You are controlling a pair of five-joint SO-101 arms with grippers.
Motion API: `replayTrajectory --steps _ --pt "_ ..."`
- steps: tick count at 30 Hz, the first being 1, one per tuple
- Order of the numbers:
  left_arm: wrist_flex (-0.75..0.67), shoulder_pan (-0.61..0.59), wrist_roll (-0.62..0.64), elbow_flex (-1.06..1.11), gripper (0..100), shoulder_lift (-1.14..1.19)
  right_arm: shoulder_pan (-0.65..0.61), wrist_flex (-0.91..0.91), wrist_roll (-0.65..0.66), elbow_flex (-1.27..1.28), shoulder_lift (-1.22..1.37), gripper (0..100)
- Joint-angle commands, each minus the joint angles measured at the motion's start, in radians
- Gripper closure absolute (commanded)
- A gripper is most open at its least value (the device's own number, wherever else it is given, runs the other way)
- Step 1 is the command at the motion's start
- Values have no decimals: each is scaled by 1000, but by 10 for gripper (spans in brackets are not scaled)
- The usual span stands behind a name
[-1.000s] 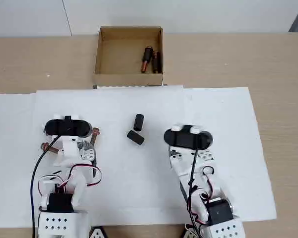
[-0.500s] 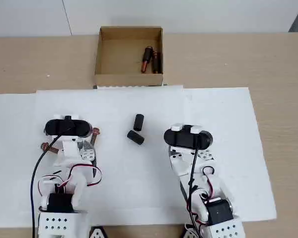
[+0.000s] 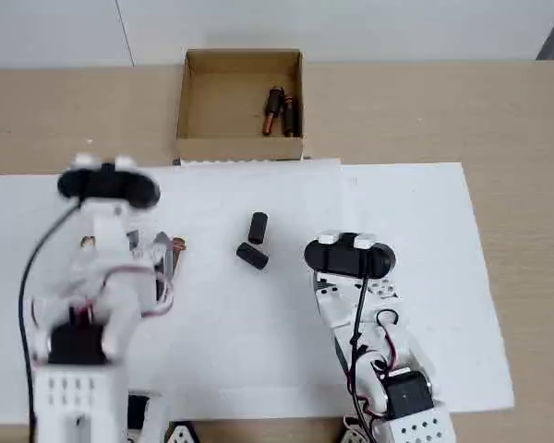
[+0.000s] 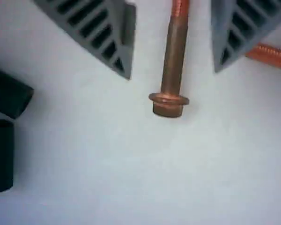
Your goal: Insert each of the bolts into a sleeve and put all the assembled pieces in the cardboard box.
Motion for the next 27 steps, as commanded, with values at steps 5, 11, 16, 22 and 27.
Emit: replayTrajectory --steps 5,11,16,22,27 --pt "273 -5 -2 -634 919 637 -2 -22 -14 14 -18 995" --pt "519 -5 -11 -929 931 999 -2 -22 -14 14 -18 995" --pt "537 -5 -103 -964 995 1140 -2 -22 -14 14 -18 995" --pt "534 3 -146 -951 992 1175 -2 -22 -14 14 -18 995" --pt "532 0 -150 -914 943 1175 -2 -22 -14 14 -18 995"
